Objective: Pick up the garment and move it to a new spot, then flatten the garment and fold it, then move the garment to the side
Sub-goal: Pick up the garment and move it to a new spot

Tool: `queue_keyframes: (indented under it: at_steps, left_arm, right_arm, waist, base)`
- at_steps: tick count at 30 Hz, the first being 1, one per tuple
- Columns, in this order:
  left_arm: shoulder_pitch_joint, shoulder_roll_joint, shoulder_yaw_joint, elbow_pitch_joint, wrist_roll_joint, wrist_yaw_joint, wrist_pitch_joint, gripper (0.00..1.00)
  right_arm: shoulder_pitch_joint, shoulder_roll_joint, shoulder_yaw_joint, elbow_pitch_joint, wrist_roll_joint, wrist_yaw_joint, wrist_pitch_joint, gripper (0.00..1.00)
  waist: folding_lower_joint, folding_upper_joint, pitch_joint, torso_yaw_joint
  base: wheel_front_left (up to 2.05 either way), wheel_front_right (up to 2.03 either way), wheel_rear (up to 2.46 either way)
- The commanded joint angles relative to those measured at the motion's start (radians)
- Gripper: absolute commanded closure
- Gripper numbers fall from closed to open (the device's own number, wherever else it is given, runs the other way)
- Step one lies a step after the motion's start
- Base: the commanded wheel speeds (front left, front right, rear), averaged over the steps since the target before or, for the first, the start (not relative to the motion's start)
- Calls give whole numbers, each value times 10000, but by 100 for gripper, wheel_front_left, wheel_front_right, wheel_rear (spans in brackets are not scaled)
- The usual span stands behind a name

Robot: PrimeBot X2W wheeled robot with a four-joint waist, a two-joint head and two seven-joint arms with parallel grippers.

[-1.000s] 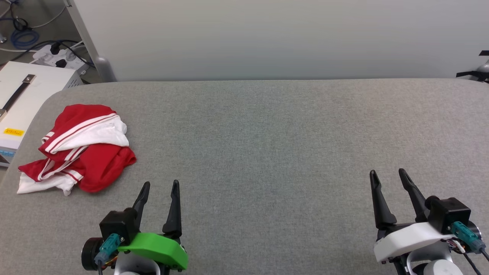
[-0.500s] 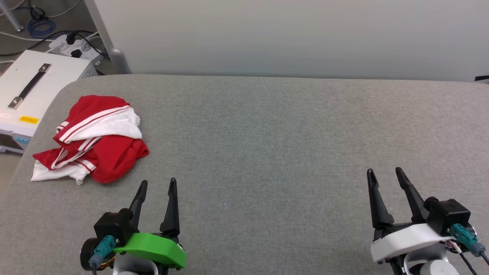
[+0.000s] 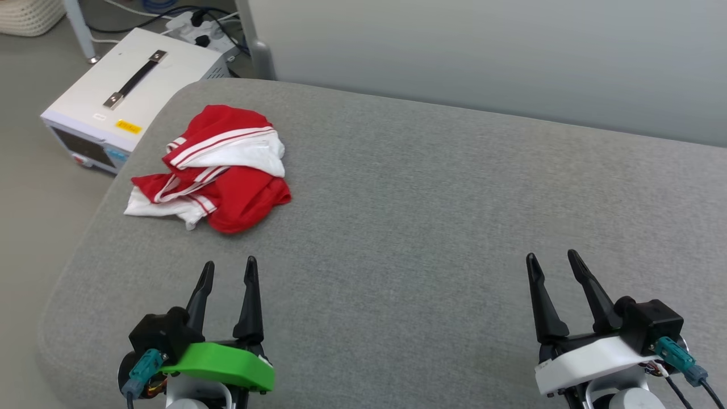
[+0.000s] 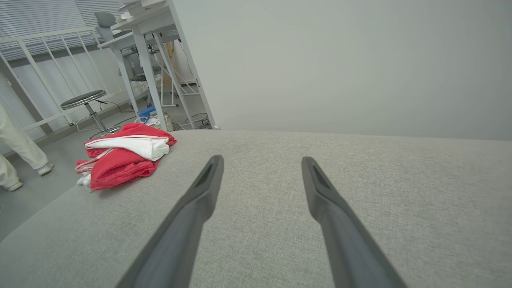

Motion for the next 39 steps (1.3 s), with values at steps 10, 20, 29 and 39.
queue_keyframes:
  at_steps: [10, 20, 29, 39]
  left_arm:
    - [-101, -28, -47, -3, -175, -30, -143, 0]
    - [-65, -28, -81, 1, -101, -146, -143, 0]
    - [-282, -28, 37, 67, -99, -281, -143, 0]
    - [-3648, 697, -41, 2318, -944, -652, 607, 0]
  right_arm:
    - [-184, -16, 72, 59, 258, -6, -147, 0]
    - [-186, -16, 181, 76, 350, -6, -147, 0]
    - [-386, -16, 278, 46, 166, -6, -147, 0]
    - [-1072, -17, 359, -357, -416, -6, -147, 0]
  waist:
    - [0, 0, 117, 1703]
    - [0, 0, 174, 2134]
    - [0, 0, 635, 1960]
    - [0, 0, 2433, 1002]
  base:
    - [0, 0, 0]
    - [0, 0, 0]
    - [0, 0, 0]
    - [0, 0, 0]
